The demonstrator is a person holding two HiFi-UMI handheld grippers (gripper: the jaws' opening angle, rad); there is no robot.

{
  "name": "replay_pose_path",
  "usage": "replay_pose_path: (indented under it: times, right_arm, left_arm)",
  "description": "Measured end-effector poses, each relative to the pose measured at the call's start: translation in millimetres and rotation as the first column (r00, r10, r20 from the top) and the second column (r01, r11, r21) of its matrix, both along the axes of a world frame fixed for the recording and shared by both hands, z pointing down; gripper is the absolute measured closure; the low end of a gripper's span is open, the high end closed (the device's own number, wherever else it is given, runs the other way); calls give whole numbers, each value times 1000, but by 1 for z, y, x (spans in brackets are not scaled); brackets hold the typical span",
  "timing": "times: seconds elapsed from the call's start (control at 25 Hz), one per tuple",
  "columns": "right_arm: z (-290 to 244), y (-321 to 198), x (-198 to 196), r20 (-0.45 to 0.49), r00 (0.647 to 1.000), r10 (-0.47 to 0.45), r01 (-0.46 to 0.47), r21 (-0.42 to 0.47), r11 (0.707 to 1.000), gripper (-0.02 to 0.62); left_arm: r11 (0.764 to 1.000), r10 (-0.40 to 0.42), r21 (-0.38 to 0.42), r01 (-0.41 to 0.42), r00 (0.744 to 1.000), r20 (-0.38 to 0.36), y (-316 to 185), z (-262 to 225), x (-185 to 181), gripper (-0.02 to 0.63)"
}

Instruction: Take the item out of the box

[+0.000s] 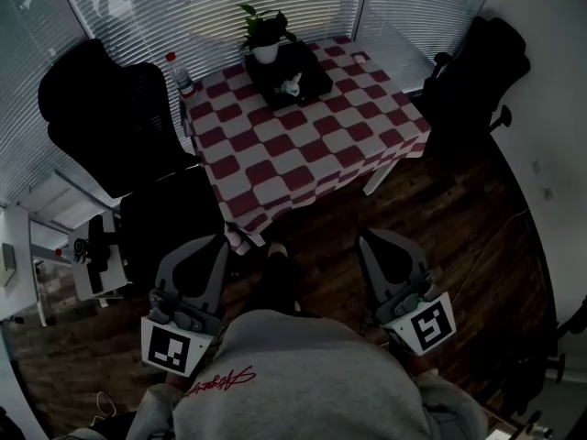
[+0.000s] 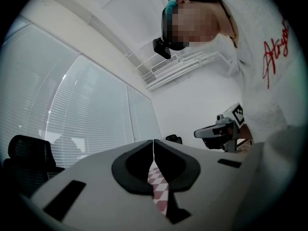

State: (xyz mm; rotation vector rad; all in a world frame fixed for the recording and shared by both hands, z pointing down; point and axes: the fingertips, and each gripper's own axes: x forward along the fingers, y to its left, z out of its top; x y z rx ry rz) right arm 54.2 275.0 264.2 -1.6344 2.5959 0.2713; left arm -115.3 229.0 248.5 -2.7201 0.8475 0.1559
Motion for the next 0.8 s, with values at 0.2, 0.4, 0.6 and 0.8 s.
replay_pose_path:
  times: [0.2,0.4,0.6,0.8]
  right_arm:
    - [1,-10,7,2,1000,8,-8,-3,1000,584]
    - [-1,-25,10,5,1000,6,-6,9,1000,584]
    - [1,-46,10,6,1000,-5,5,3,1000,584]
    - [0,-66,15,3,1000,4,-4,10,1000,584]
  left_arm:
    - [1000,-6,5,6,1000,4,-12,-2,3,588]
    - [1000,-8,13,8,1000,6,-26,-3,6,588]
    - [1000,-17,6,17,1000,11,-46,0,7,588]
    - [1000,-8,10,8,1000,2,-67,-1,12,588]
